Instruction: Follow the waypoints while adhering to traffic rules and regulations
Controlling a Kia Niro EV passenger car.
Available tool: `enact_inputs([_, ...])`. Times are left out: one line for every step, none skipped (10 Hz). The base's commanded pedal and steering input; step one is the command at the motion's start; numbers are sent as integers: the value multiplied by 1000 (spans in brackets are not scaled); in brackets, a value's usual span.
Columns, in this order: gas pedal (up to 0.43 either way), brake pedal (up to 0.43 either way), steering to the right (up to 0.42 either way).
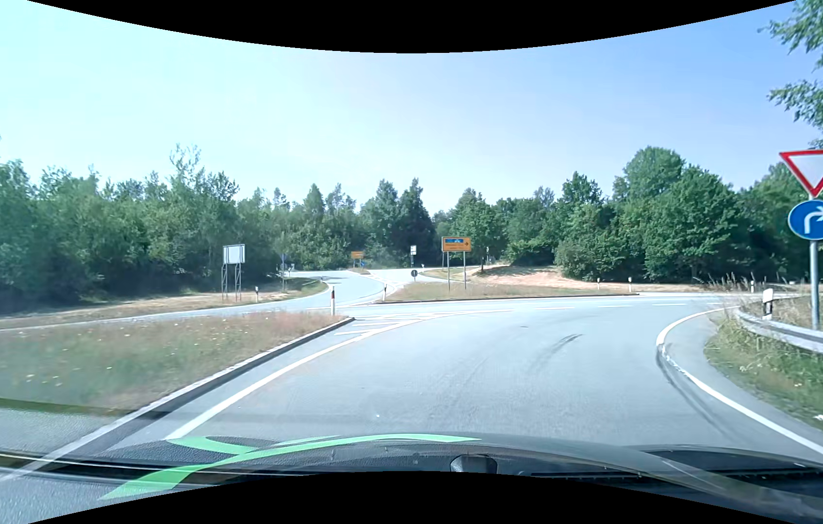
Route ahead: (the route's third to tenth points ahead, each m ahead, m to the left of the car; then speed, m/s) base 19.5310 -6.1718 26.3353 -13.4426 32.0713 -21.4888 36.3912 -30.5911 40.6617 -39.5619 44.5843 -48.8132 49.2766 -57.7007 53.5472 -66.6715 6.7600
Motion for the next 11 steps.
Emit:
enact_inputs([0,201,138])
enact_inputs([0,213,148])
enact_inputs([0,220,157])
enact_inputs([0,226,163])
enact_inputs([0,244,168])
enact_inputs([0,256,171])
enact_inputs([0,268,174])
enact_inputs([0,274,174])
enact_inputs([0,268,174])
enact_inputs([0,262,174])
enact_inputs([0,250,171])
